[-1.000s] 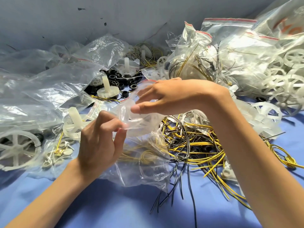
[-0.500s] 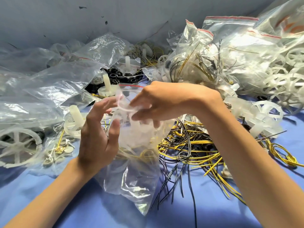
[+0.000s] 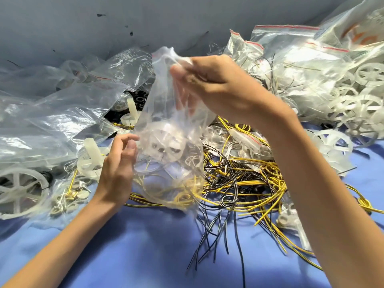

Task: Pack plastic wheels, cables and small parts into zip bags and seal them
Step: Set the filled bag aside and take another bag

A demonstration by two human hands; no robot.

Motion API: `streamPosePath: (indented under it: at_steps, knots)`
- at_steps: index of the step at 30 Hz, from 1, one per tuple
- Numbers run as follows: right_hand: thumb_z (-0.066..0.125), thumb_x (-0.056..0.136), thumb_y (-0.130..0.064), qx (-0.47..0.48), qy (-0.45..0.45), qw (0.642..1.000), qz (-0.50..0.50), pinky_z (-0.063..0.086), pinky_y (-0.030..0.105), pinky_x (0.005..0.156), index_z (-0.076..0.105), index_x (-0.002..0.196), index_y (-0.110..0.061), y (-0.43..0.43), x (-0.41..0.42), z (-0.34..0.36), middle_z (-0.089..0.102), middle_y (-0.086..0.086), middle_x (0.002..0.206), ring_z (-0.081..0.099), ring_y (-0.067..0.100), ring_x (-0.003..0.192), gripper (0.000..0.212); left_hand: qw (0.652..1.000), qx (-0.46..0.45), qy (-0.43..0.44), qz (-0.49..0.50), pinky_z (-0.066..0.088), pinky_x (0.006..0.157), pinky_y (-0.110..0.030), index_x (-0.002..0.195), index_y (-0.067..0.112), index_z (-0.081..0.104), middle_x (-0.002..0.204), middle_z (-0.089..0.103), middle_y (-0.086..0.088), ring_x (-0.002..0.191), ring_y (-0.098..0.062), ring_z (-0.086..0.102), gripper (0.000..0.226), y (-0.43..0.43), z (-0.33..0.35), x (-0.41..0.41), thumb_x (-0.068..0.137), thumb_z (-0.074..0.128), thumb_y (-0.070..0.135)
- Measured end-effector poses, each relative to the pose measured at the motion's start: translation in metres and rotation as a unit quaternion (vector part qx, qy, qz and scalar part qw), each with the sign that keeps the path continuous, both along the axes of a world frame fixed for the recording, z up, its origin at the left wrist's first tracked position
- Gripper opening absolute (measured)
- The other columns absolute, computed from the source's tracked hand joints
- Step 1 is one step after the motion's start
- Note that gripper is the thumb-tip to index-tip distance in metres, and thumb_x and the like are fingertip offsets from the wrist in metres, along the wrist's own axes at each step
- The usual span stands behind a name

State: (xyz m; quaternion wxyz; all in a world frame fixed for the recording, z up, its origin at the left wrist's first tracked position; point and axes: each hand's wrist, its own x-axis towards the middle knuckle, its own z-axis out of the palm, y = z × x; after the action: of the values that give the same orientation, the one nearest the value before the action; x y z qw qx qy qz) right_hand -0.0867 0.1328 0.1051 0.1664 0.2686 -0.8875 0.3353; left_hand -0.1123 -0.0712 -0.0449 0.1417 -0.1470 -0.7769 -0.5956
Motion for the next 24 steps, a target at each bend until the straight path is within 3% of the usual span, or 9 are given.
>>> streamPosePath:
  at_steps: [3, 5, 7, 10, 13, 14, 17, 21, 24]
  knots:
    - [0.041, 0.102, -0.028, 0.025, -0.089, 0.994, 0.055, 0.037, 0.007, 0.053, 0.064, 0.078, -0.002, 0.005, 0.006, 0.005, 0.066, 0.000, 0.066, 0.055, -0.001, 0.050, 0.042, 0.999, 0.033, -0.004, -0.013, 0.043, 0.071, -0.035, 0.096, 0.040, 0.055, 0.082, 0.060, -0.001, 0.074, -0.020, 0.052, 0.031, -0.001, 0.001, 0.000, 0.083, 0.033, 0.058]
    - [0.040, 0.101, -0.028, -0.012, -0.103, 0.990, 0.092, 0.045, 0.016, 0.064, 0.064, 0.084, 0.000, 0.006, 0.007, 0.005, 0.069, 0.013, 0.078, 0.064, 0.013, 0.063, 0.040, 0.998, 0.040, -0.010, -0.048, 0.044, 0.078, -0.041, 0.099, 0.036, 0.056, 0.093, 0.063, 0.000, 0.085, -0.021, 0.057, 0.035, -0.002, 0.000, 0.000, 0.084, 0.033, 0.058]
    - [0.040, 0.101, -0.027, 0.006, -0.113, 0.989, 0.090, 0.047, 0.017, 0.067, 0.065, 0.087, -0.003, 0.005, 0.007, 0.004, 0.069, 0.012, 0.080, 0.065, 0.016, 0.068, 0.037, 0.993, 0.056, -0.026, -0.104, 0.046, 0.073, -0.042, 0.101, 0.035, 0.060, 0.100, 0.066, -0.002, 0.092, -0.022, 0.061, 0.039, -0.004, -0.001, 0.001, 0.085, 0.036, 0.061]
    - [0.041, 0.101, -0.025, -0.008, -0.062, 0.996, 0.064, 0.037, 0.008, 0.056, 0.059, 0.078, -0.014, 0.004, 0.006, 0.004, 0.057, -0.009, 0.062, 0.052, -0.003, 0.054, 0.031, 0.983, 0.063, -0.035, -0.168, 0.048, 0.084, -0.037, 0.107, 0.030, 0.064, 0.104, 0.070, -0.003, 0.099, -0.021, 0.065, 0.053, -0.007, 0.002, 0.004, 0.083, 0.043, 0.072]
    - [0.039, 0.100, -0.026, -0.048, -0.032, 0.996, 0.068, 0.047, 0.029, 0.066, 0.062, 0.091, -0.013, 0.001, 0.004, 0.006, 0.061, 0.011, 0.077, 0.057, 0.016, 0.066, 0.027, 0.978, 0.045, -0.032, -0.201, 0.043, 0.093, -0.048, 0.113, 0.029, 0.064, 0.112, 0.069, -0.003, 0.108, -0.024, 0.063, 0.057, -0.009, 0.006, 0.007, 0.082, 0.045, 0.073]
    - [0.039, 0.100, -0.027, -0.047, -0.025, 0.997, 0.063, 0.046, 0.028, 0.067, 0.062, 0.097, -0.018, -0.001, 0.004, 0.006, 0.060, 0.009, 0.079, 0.056, 0.016, 0.068, 0.025, 0.977, 0.043, -0.034, -0.208, 0.042, 0.094, -0.048, 0.115, 0.030, 0.064, 0.115, 0.068, -0.003, 0.112, -0.024, 0.061, 0.059, -0.010, 0.006, 0.007, 0.080, 0.047, 0.074]
    - [0.039, 0.100, -0.028, -0.061, -0.009, 0.997, 0.041, 0.047, 0.023, 0.067, 0.062, 0.113, -0.021, -0.002, 0.003, 0.007, 0.057, -0.003, 0.078, 0.055, 0.010, 0.071, 0.028, 0.969, 0.039, -0.060, -0.238, 0.047, 0.091, -0.035, 0.119, 0.030, 0.063, 0.119, 0.067, -0.002, 0.115, -0.023, 0.060, 0.071, -0.012, 0.006, 0.009, 0.068, 0.056, 0.079]
    - [0.038, 0.100, -0.033, -0.065, 0.023, 0.998, -0.011, 0.051, 0.049, 0.064, 0.062, 0.114, -0.025, 0.000, 0.000, 0.006, 0.062, 0.029, 0.090, 0.060, 0.043, 0.077, 0.029, 0.956, 0.022, -0.083, -0.282, 0.047, 0.086, -0.033, 0.122, 0.028, 0.060, 0.115, 0.067, 0.000, 0.111, -0.021, 0.061, 0.083, -0.014, 0.012, 0.012, 0.058, 0.062, 0.081]
    - [0.037, 0.101, -0.034, -0.057, 0.018, 0.997, -0.057, 0.052, 0.050, 0.066, 0.063, 0.109, -0.014, 0.006, -0.001, 0.007, 0.065, 0.027, 0.086, 0.061, 0.041, 0.075, 0.034, 0.954, -0.022, -0.059, -0.292, 0.046, 0.088, -0.019, 0.121, 0.023, 0.057, 0.115, 0.065, 0.009, 0.107, -0.009, 0.061, 0.084, -0.010, 0.018, 0.016, 0.058, 0.065, 0.078]
